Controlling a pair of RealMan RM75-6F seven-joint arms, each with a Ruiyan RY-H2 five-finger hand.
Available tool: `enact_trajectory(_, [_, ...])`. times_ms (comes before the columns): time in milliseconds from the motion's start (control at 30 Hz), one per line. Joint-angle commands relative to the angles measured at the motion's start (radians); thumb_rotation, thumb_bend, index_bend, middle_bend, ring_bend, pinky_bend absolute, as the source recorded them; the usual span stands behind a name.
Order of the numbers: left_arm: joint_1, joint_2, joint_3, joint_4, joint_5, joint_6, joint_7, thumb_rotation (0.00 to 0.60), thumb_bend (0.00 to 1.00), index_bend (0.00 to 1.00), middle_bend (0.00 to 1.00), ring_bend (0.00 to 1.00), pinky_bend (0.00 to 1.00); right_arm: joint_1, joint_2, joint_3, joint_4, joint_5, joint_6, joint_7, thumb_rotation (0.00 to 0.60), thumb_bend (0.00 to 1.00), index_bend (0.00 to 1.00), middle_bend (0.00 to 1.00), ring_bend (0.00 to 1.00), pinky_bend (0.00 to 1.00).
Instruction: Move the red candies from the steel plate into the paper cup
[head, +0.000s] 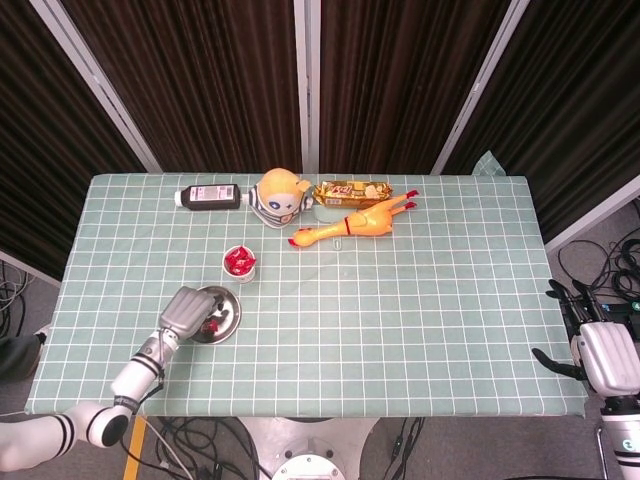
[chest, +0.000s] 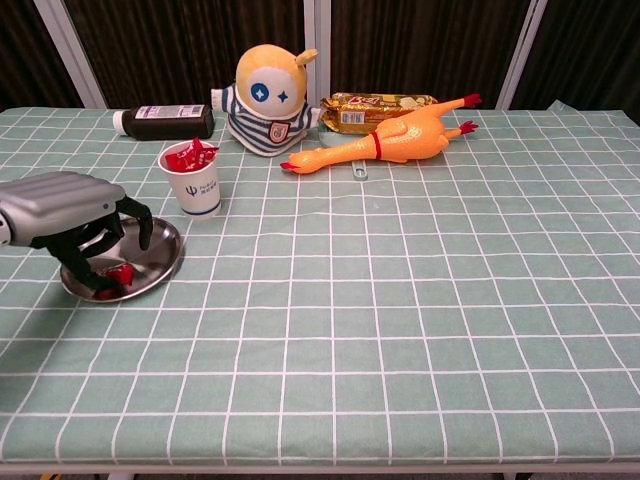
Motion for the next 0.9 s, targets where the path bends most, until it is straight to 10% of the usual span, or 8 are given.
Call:
enact_trajectory(33, [-0.001, -0.001, -0.001, -0.003, -0.012, -0.003, 0.018, 0.6, 0.2, 0.49, 0.88, 0.79, 0.98, 0.0, 0.0, 0.0, 0.002, -0.001, 0.0, 0.002, 0.6, 0.08, 0.04, 0.2, 0.01, 0.23])
enact_trajectory(900, [0.026, 0.009, 0.003, -0.021, -0.057, 0.0, 0.045, 0.6, 0.27, 0.57, 0.88, 0.79, 0.98, -0.003, 0.005, -0.001, -0.006, -0.006, 0.009, 0.0, 0.6, 0.08, 0.04, 0.2, 0.01, 0.24])
